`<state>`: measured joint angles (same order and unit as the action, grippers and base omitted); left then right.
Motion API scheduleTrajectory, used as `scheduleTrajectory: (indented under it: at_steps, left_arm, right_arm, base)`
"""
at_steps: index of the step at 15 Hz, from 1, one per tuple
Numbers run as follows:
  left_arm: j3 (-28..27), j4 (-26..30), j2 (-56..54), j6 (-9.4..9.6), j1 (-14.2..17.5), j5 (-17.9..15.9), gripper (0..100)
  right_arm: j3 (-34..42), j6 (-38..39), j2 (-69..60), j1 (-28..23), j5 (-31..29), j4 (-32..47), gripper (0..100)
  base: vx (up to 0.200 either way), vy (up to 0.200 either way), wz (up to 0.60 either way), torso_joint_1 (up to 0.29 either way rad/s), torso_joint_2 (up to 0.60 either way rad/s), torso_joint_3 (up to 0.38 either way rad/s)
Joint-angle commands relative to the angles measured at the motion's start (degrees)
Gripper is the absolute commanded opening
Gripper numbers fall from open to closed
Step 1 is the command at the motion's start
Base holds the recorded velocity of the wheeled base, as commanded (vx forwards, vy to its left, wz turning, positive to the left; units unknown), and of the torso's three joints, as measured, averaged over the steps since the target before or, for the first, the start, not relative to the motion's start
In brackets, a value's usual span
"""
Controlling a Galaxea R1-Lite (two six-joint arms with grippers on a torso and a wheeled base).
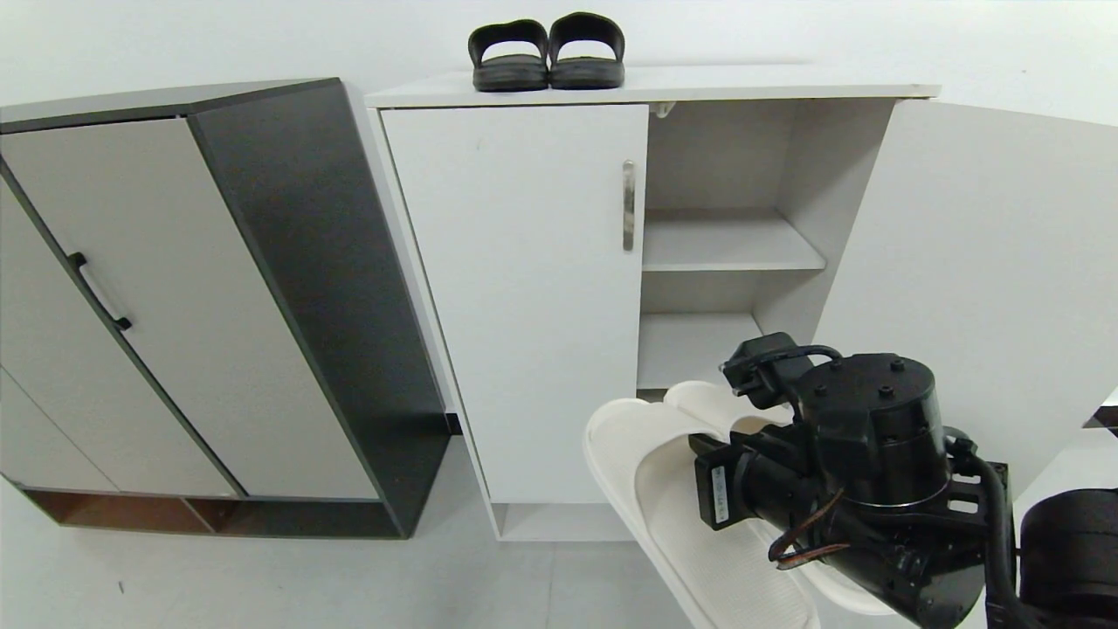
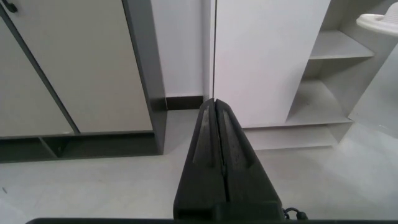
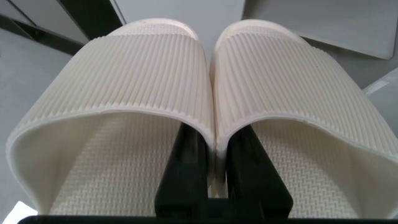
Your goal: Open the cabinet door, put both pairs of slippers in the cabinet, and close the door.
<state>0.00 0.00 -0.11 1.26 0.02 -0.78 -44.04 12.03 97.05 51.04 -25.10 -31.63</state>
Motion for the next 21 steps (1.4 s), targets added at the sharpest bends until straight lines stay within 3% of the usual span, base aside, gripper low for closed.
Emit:
scheduleTrajectory:
  at_steps: [1, 8, 21]
  left_arm:
    - [0.0, 0.0, 0.2, -0.03, 0.06, -0.01, 0]
    - [0.0, 0.0, 0.2, -0.03, 0.06, -0.01, 0]
    - [0.0, 0.0, 0.2, -0.11, 0.06, -0.01, 0]
  right_arm:
    - [-0.16, 0.01, -0.02, 0.02, -0.04, -0.01, 0]
    - [-0.78, 0.01, 0.95, 0.64, -1.71, -0.01, 0]
    - [-0.43, 0.27, 2.35, 0.55, -1.71, -0.01, 0]
  base:
    - [0.0, -0.2, 0.0, 0.002, 0.0, -0.002]
    - [0.0, -0.2, 0.0, 0.003, 0.0, 0.002]
    - [0.0, 0.0, 0.0, 0.0, 0.0, 0.0]
